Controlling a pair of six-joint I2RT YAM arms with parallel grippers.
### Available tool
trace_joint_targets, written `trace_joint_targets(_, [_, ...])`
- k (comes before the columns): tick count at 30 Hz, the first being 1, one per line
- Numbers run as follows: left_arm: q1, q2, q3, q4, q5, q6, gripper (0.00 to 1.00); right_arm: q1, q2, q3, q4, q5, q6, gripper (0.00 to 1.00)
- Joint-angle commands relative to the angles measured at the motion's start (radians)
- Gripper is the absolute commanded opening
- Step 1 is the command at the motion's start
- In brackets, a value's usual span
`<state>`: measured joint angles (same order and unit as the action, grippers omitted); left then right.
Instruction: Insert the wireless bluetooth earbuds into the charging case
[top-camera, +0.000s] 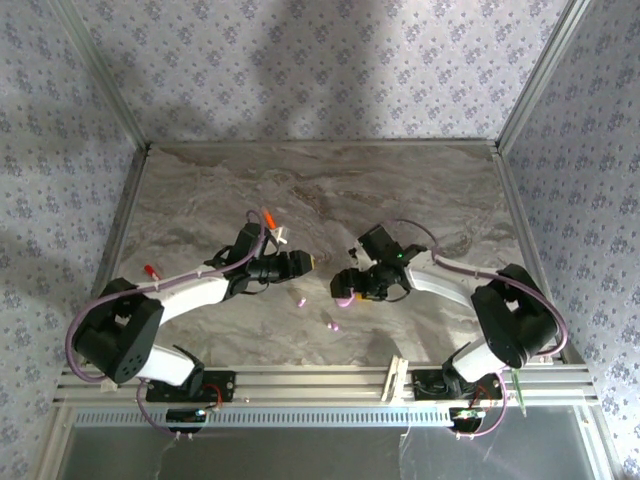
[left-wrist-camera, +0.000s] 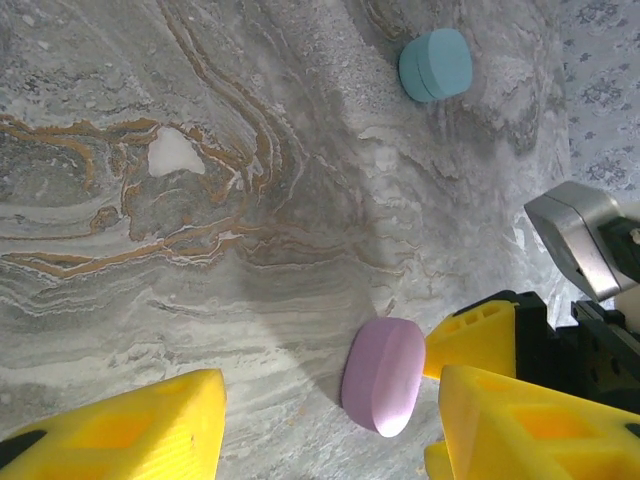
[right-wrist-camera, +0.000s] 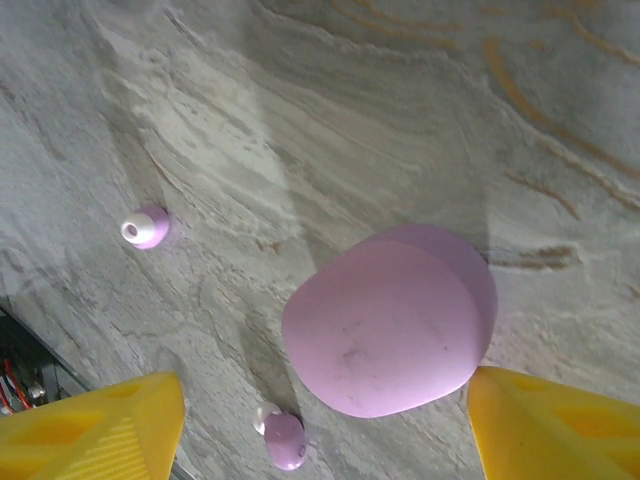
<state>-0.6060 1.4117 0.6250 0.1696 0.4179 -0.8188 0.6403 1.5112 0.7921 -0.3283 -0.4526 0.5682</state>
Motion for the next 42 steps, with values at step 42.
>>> trace_joint_targets(42, [0.046, -0.1, -0.069, -0.039, -0.022, 0.033, 0.61, 0.229, 0.162, 0.251, -0.258, 0.503, -0.171, 0.61])
